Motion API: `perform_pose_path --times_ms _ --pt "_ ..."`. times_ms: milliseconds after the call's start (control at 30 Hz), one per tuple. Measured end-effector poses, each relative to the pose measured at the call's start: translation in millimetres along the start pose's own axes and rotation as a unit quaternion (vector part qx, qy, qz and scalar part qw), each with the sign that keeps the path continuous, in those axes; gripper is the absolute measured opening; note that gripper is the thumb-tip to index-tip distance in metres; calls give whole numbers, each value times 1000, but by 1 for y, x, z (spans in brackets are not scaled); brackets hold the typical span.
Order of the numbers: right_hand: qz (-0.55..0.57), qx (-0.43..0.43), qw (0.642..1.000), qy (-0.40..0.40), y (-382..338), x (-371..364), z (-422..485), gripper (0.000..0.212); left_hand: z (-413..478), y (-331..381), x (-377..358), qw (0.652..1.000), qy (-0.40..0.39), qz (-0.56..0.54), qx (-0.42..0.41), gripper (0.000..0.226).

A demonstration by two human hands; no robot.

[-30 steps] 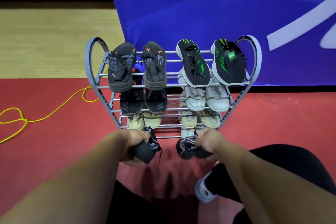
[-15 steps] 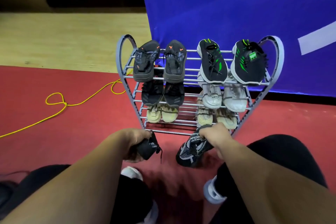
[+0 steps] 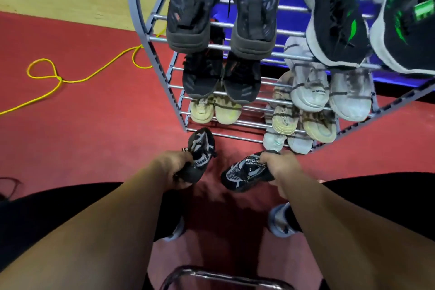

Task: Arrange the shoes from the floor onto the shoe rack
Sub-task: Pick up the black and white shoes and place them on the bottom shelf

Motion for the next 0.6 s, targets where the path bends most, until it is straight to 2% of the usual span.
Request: perform_pose_path --times_ms 133,433,600 --pt "6 -35 999 -10 9 -16 29 22 36 5 -6 1000 -8 -22 8 3" --pt "55 -70 996 2 15 -34 81 19 95 37 -26 996 -11 -80 -31 3" --pt "107 -92 990 -17 16 -44 105 31 127 50 -30 991 -22 -125 -49 9"
Point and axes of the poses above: each hand's wrist, its own z-axis towards the middle knuckle, its own x-axis out of the back of the hand, y = z × x, the point moved 4 cm from there along z, towards the middle knuckle
